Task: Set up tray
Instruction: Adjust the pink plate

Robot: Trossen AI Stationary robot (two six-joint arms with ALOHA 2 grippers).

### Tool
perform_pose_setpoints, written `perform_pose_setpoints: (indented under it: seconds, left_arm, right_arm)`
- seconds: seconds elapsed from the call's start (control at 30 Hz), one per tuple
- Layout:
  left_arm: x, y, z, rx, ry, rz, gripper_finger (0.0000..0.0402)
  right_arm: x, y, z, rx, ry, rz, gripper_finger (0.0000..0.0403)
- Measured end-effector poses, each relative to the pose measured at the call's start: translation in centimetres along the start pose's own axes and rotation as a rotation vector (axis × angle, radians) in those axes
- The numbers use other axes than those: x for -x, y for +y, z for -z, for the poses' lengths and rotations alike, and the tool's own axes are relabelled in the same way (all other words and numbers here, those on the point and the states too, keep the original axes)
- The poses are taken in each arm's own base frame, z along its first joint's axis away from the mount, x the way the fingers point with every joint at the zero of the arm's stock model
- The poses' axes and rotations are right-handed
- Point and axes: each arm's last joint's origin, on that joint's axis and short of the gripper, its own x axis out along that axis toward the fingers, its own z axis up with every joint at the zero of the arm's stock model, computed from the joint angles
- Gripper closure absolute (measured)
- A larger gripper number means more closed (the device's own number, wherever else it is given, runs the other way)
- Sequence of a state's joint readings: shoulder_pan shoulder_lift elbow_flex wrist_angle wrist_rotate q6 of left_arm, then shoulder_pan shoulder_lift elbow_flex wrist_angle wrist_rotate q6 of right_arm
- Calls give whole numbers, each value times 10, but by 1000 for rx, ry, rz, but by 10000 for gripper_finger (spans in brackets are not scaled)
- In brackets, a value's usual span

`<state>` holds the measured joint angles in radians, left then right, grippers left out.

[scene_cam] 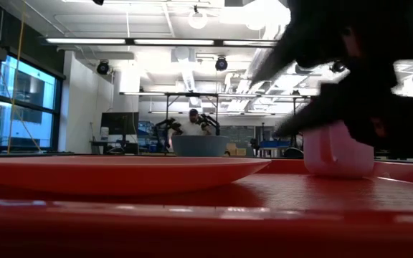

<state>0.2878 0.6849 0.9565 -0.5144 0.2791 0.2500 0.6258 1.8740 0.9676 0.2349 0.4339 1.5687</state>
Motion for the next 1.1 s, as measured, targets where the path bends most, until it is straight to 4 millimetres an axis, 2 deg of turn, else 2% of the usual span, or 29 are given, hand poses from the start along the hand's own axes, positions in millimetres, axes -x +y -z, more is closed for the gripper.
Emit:
perform_pose_setpoints:
  seconds: [0.27,0.87,1.1]
  left_arm:
    - [0,0,0,-14,-1,2,115]
    - [0,0,0,-18,0,2,115]
    - [0,0,0,-18,0,2,115]
  right_arm:
    - [-1,-4,-1,-18,27,35,247]
    - [-13,-13,-33,-51,29,137,247]
    - [-16,-16,-39,-62,55,157,253]
